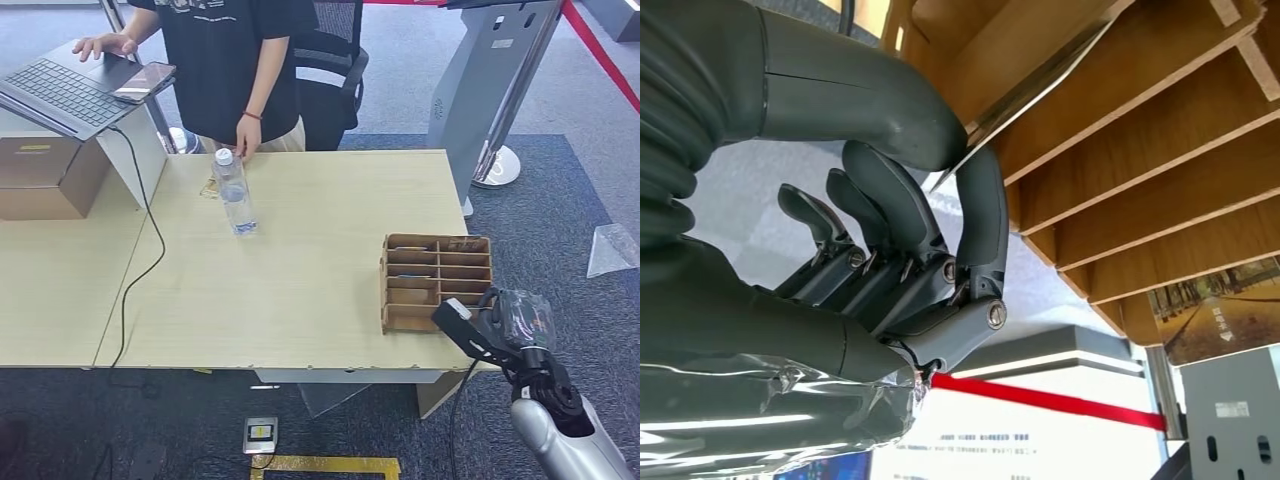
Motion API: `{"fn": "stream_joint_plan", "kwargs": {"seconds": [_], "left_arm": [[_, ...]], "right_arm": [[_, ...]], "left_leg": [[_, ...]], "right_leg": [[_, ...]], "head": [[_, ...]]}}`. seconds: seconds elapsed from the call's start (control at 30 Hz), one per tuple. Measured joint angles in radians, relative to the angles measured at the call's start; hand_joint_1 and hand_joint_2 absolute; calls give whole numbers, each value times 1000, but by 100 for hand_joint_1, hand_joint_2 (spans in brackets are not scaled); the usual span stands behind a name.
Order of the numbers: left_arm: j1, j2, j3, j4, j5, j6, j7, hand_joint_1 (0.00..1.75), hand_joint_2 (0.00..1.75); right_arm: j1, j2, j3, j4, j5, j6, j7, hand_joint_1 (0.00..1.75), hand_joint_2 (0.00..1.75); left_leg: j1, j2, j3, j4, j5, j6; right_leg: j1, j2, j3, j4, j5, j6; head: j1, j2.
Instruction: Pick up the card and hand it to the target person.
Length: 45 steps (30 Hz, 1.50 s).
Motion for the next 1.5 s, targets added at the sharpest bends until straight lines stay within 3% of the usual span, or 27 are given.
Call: {"fn": "stream_joint_plan", "kwargs": {"seconds": [0.4, 0.5, 0.7, 1.0, 1.27, 1.5], "left_arm": [[0, 0, 0, 0, 2, 0, 0, 0, 175], [1, 0, 0, 0, 5, 0, 3, 0, 175], [2, 0, 0, 0, 15, 2, 14, 0, 175], [2, 0, 0, 0, 17, 9, 18, 0, 175], [2, -1, 0, 0, 12, 9, 18, 0, 175], [-1, -10, -3, 0, -4, 11, 11, 0, 175]], "right_arm": [[7, -13, -63, -54, -24, 10, 25, 161, 175], [16, -21, -90, -82, -19, 25, 42, 168, 175], [47, -31, -161, -155, -15, 48, 84, 175, 175], [118, -34, -283, -282, -113, 40, 126, 175, 175], [139, -25, -347, -330, -193, -36, 98, 175, 175], [74, 27, -325, -305, -180, -163, 89, 175, 175]], "left_leg": [[0, 0, 0, 0, 0, 0], [0, 0, 1, 0, 0, 0], [0, 0, 1, 0, 0, 0], [0, 0, 1, 0, 0, 0], [0, 0, 0, 0, 0, 0], [0, 0, 0, 0, 0, 0]], "right_leg": [[0, 0, 0, 0, 0, 0], [0, 0, 0, 0, 0, 0], [0, 0, 0, 0, 0, 0], [0, 0, 0, 0, 0, 0], [0, 0, 0, 0, 0, 0], [0, 0, 1, 0, 0, 0]], "head": [[0, 0], [0, 0], [0, 0], [0, 0], [0, 0], [0, 0]]}}
